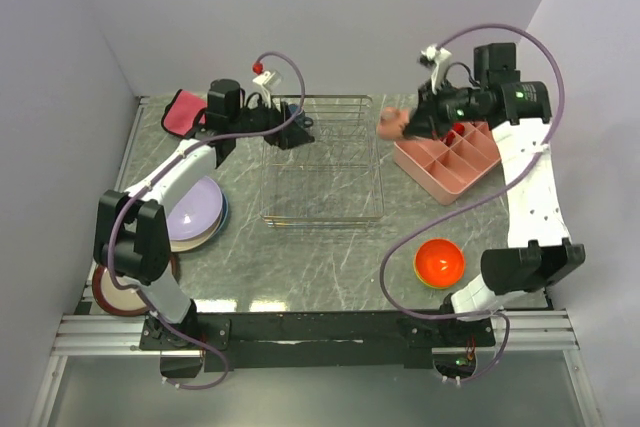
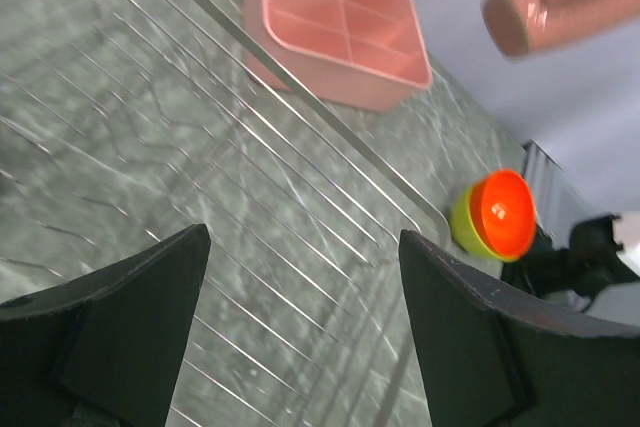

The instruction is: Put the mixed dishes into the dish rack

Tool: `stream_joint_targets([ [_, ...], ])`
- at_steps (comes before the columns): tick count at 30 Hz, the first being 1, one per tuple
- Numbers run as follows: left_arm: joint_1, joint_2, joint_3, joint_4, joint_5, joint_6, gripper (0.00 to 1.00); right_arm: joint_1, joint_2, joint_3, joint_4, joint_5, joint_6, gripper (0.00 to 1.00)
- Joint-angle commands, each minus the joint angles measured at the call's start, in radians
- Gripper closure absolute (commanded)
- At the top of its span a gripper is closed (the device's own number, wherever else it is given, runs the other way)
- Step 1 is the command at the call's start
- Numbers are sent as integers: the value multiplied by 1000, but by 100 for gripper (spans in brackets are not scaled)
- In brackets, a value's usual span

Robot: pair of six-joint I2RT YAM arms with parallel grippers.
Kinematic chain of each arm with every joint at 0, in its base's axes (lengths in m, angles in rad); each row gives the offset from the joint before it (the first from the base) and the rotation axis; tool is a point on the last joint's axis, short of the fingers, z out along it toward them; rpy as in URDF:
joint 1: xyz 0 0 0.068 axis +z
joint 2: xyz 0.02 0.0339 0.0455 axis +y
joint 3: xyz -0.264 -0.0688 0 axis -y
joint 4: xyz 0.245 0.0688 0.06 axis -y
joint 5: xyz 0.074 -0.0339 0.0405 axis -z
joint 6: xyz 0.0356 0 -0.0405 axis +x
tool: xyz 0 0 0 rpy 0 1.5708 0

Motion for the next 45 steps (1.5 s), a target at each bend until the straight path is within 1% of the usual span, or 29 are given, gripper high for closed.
stream_joint_targets([
  [1, -6, -87, -77, 104, 68, -7, 16, 36, 47, 57, 334, -328, 341, 100],
  [2, 3, -91, -83, 109, 67, -13, 16, 44, 73, 71, 380, -373, 386, 100],
  [3, 9, -88, -88, 147, 81, -31, 15, 48, 126, 83, 404, -417, 484, 100],
  [4, 15, -82, -88, 167, 121, -81, 14, 53, 147, 80, 430, -466, 542, 100],
  [5, 27, -78, -83, 185, 136, -106, 7, 56, 159, 62, 530, -537, 596, 100],
  [6, 32, -58, -77, 227, 152, -129, 5, 59, 151, -26, 625, -565, 758, 100],
  [7, 33, -47, -62, 245, 162, -175, 1, 64, 139, -82, 729, -579, 843, 100],
  [8, 38, -36, -51, 261, 161, -198, 1, 73, 130, -128, 895, -587, 909, 100],
  [9, 40, -10, -43, 283, 169, -230, 1, 82, 136, -171, 928, -594, 975, 100],
  [10, 43, 4, -37, 376, 187, -314, 0, 88, 150, -168, 933, -605, 980, 100],
  [11, 44, 16, -34, 415, 217, -356, 0, 103, 164, -158, 903, -611, 962, 100],
  [13, 44, 48, -17, 480, 244, -424, 1, 110, 185, -156, 937, -614, 985, 100],
  [14, 43, 56, -11, 482, 261, -432, 1, 117, 190, -167, 1007, -619, 1035, 100],
  [19, 37, 97, 12, 482, 268, -435, 1, 125, 250, -128, 1046, -625, 1074, 100],
  [24, 29, 129, 21, 612, 304, -539, 1, 145, 266, -137, 1047, -616, 1083, 100],
  [31, 15, 148, 27, 724, 363, -606, 3, 159, 283, -167, 1051, -599, 1086, 100],
  [34, 9, 149, 17, 767, 360, -639, 4, 170, 300, -159, 1044, -597, 1086, 100],
  [37, 0, 154, 18, 827, 371, -674, 7, 173, 315, -164, 1036, -590, 1087, 100],
  [40, -5, 154, 27, 816, 368, -674, 10, 176, 323, -176, 1040, -585, 1089, 100],
  [45, -5, 165, 30, 817, 380, -672, 20, 177, 325, -173, 1048, -579, 1089, 100],
])
